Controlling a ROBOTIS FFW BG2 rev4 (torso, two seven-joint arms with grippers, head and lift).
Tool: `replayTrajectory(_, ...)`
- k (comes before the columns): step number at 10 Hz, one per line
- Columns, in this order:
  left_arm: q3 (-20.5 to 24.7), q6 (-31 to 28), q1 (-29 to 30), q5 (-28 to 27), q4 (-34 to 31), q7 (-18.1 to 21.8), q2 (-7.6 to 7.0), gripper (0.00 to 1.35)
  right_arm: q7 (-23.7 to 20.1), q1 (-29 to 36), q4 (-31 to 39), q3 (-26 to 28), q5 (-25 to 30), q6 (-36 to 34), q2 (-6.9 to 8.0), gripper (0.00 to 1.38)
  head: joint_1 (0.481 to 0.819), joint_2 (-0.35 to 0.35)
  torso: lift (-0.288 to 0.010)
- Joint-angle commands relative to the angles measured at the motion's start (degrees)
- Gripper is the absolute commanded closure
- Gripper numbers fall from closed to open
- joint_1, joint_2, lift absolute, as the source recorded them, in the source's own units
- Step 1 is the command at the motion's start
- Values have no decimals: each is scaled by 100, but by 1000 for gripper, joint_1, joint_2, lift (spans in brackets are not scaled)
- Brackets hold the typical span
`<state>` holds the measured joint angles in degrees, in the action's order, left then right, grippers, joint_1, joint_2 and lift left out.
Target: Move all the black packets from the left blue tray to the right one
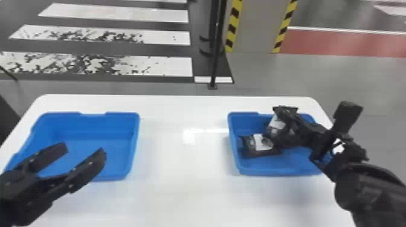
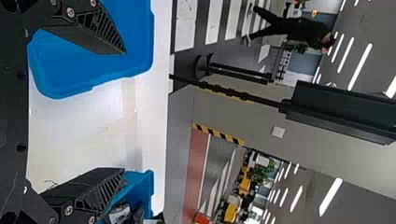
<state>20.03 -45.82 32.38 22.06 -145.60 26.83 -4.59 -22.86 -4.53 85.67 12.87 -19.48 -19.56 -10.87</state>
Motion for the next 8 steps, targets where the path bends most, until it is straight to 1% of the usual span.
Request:
replayTrajectory(1, 305, -44, 432, -24, -368, -2, 133, 150, 221, 411, 510, 15, 97, -96, 15, 610, 695, -109, -140)
replayTrajectory(2, 476, -59, 545, -36, -466, -2, 177, 150, 379, 650, 847, 27, 97, -167, 32, 331, 695, -106, -140)
replayTrajectory(3, 579, -59, 615, -116, -621, -2, 177, 150, 449, 917, 1269, 141, 280, -167, 32, 145, 695, -96, -140)
replayTrajectory(4, 659, 26, 699, -196, -818, -2, 177, 150, 537, 1353, 2071, 347, 680, -124, 85, 81, 695, -92, -140)
replayTrajectory(5, 784, 152, 854, -298, -958, -2, 230, 150, 598, 1873, 2760, 495, 817, 2, 164, 91, 695, -99, -140)
replayTrajectory(6, 922, 406, 1051, -481, -1057, -2, 318, 150, 598, 2450, 3407, 564, 851, 87, 235, 91, 695, -107, -140)
replayTrajectory(7, 1059, 954, 1276, -698, -1071, -2, 415, 150, 598, 3040, 3983, 552, 874, 199, 305, 93, 695, -96, -140)
replayTrajectory(8, 1173, 1488, 1445, -1064, -1043, 6, 474, 148, 598, 3589, 4377, 564, 851, 508, 463, 94, 695, -63, -140)
